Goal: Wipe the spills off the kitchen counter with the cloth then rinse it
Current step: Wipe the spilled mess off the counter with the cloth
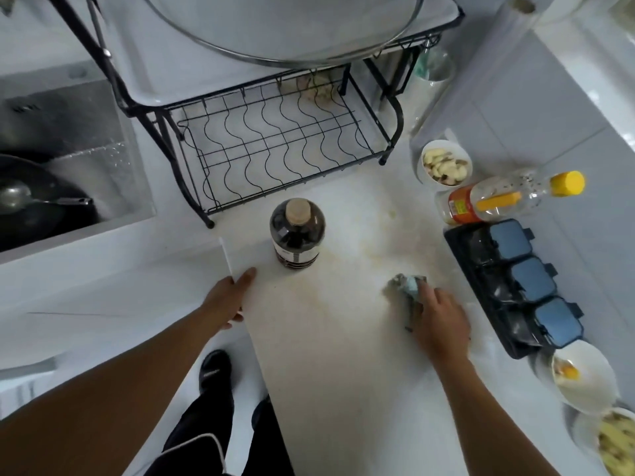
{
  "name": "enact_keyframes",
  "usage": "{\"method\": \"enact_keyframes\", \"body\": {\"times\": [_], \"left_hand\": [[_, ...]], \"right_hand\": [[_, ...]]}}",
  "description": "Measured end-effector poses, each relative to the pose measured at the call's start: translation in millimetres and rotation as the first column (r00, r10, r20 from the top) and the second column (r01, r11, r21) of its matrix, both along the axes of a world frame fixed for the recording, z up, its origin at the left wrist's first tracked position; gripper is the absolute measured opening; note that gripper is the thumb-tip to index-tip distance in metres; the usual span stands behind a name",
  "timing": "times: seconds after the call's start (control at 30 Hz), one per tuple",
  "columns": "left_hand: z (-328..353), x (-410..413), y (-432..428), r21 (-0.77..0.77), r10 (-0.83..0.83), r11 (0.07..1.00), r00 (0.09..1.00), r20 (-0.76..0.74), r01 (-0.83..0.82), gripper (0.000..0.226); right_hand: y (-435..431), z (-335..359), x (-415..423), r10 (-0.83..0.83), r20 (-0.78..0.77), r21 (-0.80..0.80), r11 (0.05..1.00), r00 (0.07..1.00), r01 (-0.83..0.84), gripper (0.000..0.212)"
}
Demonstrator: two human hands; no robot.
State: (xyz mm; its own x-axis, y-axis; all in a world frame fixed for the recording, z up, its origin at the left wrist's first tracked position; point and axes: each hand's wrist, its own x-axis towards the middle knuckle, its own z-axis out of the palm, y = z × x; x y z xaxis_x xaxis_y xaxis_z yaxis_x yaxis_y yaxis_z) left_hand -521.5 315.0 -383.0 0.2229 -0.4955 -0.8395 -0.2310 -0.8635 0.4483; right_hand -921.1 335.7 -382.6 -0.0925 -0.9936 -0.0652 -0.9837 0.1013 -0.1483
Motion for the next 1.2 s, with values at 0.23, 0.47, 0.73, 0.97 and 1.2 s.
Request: {"method": "enact_keyframes", "body": {"times": [0.23, 0.47, 0.73, 0.97, 1.2], "left_hand": [[2, -1, 2, -0.001, -0.004, 1.000, 1.000, -0.013, 0.004, 0.069], [1, 3, 2, -0.015, -0.046, 0.999, 0.999, 0.003, 0.046, 0.071], [0, 6, 1, -0.022, -0.063, 0.998, 0.998, -0.002, 0.063, 0.072], [-4, 6, 9, -0.045, -0.117, 0.991, 0.987, 0.114, 0.123, 0.085], [16, 7, 7, -0.245, -0.190, 0.878, 0.769, 0.610, 0.411, 0.060]], "right_hand": [[4, -2, 21, 0.050, 0.072, -0.063, 0.997, 0.996, -0.046, 0.033], [1, 1, 33, -0.325, 0.133, -0.043, 0.942, 0.936, 0.333, 0.034], [19, 3, 55, -0.219, 0.178, -0.068, 0.970, 0.959, 0.234, 0.031], [37, 2, 94, 0.239, 0.102, -0.032, 0.971, 0.966, -0.237, 0.033], [50, 1, 132, 0.146, 0.139, -0.058, 0.989, 0.980, -0.139, 0.033]]}}
